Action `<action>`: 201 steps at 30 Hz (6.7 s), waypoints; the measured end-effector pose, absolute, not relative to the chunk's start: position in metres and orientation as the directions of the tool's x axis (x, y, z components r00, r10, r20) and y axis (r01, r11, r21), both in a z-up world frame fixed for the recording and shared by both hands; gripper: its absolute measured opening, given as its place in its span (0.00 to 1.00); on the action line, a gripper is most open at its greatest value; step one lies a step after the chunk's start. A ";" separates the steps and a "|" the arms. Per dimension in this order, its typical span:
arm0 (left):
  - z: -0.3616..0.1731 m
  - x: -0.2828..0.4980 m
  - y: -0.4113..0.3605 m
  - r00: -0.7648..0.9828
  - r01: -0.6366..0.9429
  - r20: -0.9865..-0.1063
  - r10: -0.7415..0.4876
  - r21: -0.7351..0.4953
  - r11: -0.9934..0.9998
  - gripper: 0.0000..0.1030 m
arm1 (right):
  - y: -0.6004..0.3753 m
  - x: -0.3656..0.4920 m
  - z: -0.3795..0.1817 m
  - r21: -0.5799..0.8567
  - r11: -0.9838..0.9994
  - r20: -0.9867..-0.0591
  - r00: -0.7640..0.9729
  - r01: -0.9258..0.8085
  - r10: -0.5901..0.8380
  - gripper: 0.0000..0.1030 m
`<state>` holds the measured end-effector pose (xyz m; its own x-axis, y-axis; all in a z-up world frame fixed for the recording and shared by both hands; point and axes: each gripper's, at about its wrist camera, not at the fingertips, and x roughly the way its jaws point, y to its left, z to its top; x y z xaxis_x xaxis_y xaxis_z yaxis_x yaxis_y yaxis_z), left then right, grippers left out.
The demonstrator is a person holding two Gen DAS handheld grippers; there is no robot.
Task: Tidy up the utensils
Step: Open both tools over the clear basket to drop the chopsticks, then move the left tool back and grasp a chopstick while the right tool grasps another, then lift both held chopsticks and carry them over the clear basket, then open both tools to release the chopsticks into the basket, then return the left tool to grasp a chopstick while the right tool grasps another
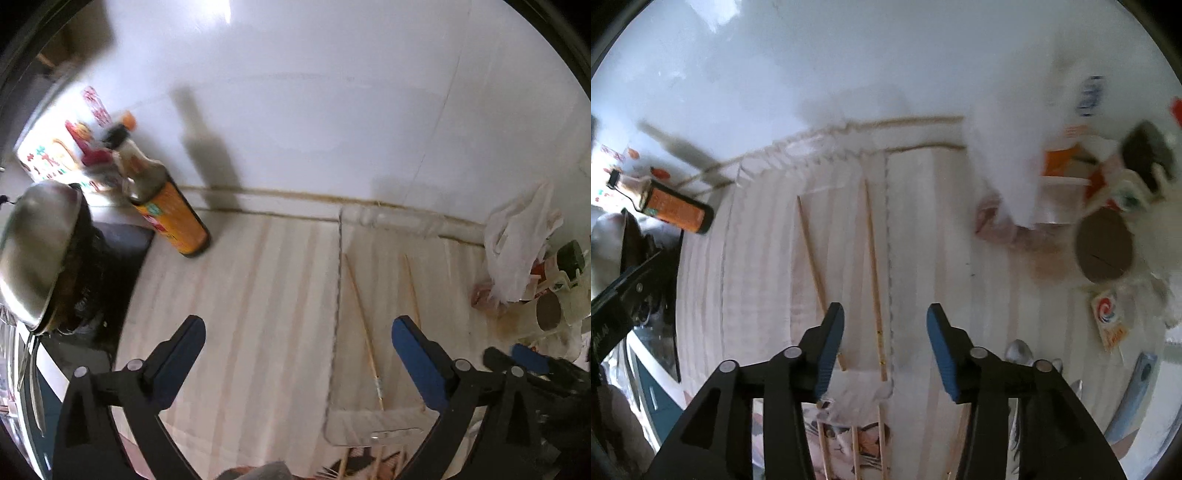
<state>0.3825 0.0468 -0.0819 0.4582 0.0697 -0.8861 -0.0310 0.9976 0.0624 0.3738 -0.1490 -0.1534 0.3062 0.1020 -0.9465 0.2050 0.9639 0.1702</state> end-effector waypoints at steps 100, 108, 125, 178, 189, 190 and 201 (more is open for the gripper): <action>-0.233 0.190 0.037 0.099 0.138 -0.994 0.037 0.051 0.989 0.04 | -0.100 0.149 -0.280 0.023 0.974 -0.999 -0.033 0.226 0.031 0.07; -0.173 0.201 0.067 0.230 0.076 -0.971 0.067 0.086 0.993 0.04 | -0.116 0.155 -0.224 0.088 0.966 -0.995 0.071 0.241 0.072 0.07; -0.058 0.339 0.031 0.349 0.104 -0.923 -0.162 -0.134 0.986 0.04 | -0.127 0.302 -0.113 0.313 0.938 -0.923 0.279 0.146 0.265 0.07; -0.199 0.237 0.003 0.281 0.065 -0.953 0.115 0.138 0.988 0.98 | -0.176 0.191 -0.285 0.036 0.937 -0.995 0.101 0.348 0.001 0.25; -0.264 0.208 -0.038 0.052 0.170 -0.999 -0.010 0.000 0.985 0.70 | -0.166 0.157 -0.287 -0.002 0.948 -0.994 0.099 0.317 -0.035 0.07; -0.267 0.206 -0.040 0.042 0.175 -0.999 -0.010 -0.002 0.985 0.70 | -0.167 0.154 -0.287 0.004 0.948 -0.995 0.096 0.319 -0.029 0.07; -0.259 0.205 -0.044 0.074 0.206 -0.997 -0.021 -0.005 0.978 0.06 | -0.174 0.143 -0.288 0.034 0.936 -0.996 0.089 0.351 0.002 0.07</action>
<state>0.2049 -0.0441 -0.2586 0.0743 -0.0211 -0.9970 0.2063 0.9785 -0.0054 0.1429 -0.1742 -0.2882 0.0890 0.0024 -0.9960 0.3514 0.9356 0.0336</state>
